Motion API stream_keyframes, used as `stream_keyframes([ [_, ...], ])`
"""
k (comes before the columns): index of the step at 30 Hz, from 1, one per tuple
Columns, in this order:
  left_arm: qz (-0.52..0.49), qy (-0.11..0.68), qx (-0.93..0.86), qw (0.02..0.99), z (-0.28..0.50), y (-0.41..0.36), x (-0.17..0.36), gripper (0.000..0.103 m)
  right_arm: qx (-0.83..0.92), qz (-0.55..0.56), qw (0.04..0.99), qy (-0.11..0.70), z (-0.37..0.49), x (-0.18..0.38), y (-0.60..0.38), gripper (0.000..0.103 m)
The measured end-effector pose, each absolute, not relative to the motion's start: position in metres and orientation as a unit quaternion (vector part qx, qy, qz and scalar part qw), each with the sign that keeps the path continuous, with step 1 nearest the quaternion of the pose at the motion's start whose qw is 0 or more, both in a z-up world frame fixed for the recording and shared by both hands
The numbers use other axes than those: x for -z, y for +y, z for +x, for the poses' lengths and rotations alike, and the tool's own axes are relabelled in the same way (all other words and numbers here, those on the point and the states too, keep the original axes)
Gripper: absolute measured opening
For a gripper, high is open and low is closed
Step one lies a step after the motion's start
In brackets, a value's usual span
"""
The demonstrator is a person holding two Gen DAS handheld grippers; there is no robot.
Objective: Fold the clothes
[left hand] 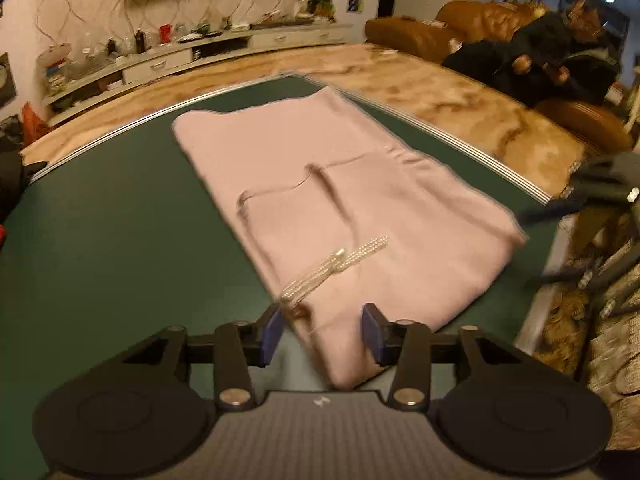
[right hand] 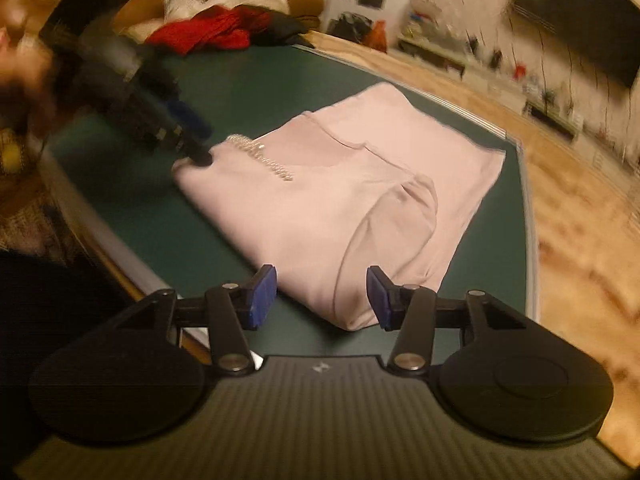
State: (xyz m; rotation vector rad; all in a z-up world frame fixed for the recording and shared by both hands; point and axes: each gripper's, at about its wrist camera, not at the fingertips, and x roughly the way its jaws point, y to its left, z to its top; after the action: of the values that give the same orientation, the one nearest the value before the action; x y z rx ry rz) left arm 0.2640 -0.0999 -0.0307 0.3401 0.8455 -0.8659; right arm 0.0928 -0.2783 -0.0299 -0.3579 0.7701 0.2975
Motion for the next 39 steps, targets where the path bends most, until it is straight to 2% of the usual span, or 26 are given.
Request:
stream_keyframes([
  [2,0.171,0.385,0.428,0.800,0.258,-0.104,0.023,0.062,-0.171,-0.210,0.890,0.368,0.092,0.034,-0.266,0.057],
  [4,0.183,0.376,0.454,0.787,0.254,-0.110,0.019,0.075,-0.197,-0.267,0.874,0.354,0.092,0.039,-0.253,0.057],
  [5,0.189,0.371,0.468,0.780,0.251,-0.113,0.017,0.077,-0.208,-0.301,0.863,0.348,0.094,0.044,-0.247,0.057],
  [11,0.222,0.372,0.506,0.746,0.247,-0.128,0.023,0.078,-0.257,-0.411,0.807,0.338,0.105,0.062,-0.238,0.057],
  [16,0.255,0.365,0.508,0.737,0.246,-0.138,0.034,0.080,-0.271,-0.448,0.787,0.327,0.110,0.067,-0.232,0.055],
  [17,0.258,0.363,0.509,0.736,0.245,-0.138,0.035,0.080,-0.271,-0.452,0.784,0.329,0.112,0.068,-0.230,0.051],
  [19,0.266,0.356,0.512,0.735,0.242,-0.140,0.036,0.083,-0.271,-0.458,0.776,0.338,0.117,0.072,-0.227,0.017],
  [22,0.277,0.347,0.514,0.733,0.240,-0.142,0.037,0.084,-0.273,-0.440,0.783,0.346,0.126,0.071,-0.228,0.009],
  [26,0.321,0.324,0.506,0.732,0.235,-0.151,0.044,0.083,-0.276,-0.379,0.804,0.367,0.139,0.052,-0.238,0.007],
  [29,0.345,0.313,0.494,0.734,0.235,-0.158,0.051,0.079,-0.279,-0.327,0.817,0.385,0.147,0.033,-0.250,0.007],
  [30,0.349,0.311,0.492,0.734,0.236,-0.159,0.053,0.074,-0.281,-0.310,0.820,0.389,0.150,0.027,-0.254,0.007],
  [32,0.358,0.307,0.486,0.736,0.238,-0.162,0.056,0.055,-0.288,-0.280,0.826,0.396,0.156,0.018,-0.262,0.007],
  [33,0.361,0.309,0.483,0.736,0.240,-0.163,0.058,0.040,-0.289,-0.270,0.828,0.398,0.159,0.015,-0.265,0.007],
  [37,0.339,0.324,0.493,0.733,0.249,-0.161,0.054,0.022,-0.287,-0.244,0.835,0.402,0.164,0.012,-0.275,0.007],
  [39,0.332,0.330,0.498,0.730,0.251,-0.160,0.052,0.018,-0.281,-0.242,0.841,0.394,0.161,0.012,-0.277,0.009],
])
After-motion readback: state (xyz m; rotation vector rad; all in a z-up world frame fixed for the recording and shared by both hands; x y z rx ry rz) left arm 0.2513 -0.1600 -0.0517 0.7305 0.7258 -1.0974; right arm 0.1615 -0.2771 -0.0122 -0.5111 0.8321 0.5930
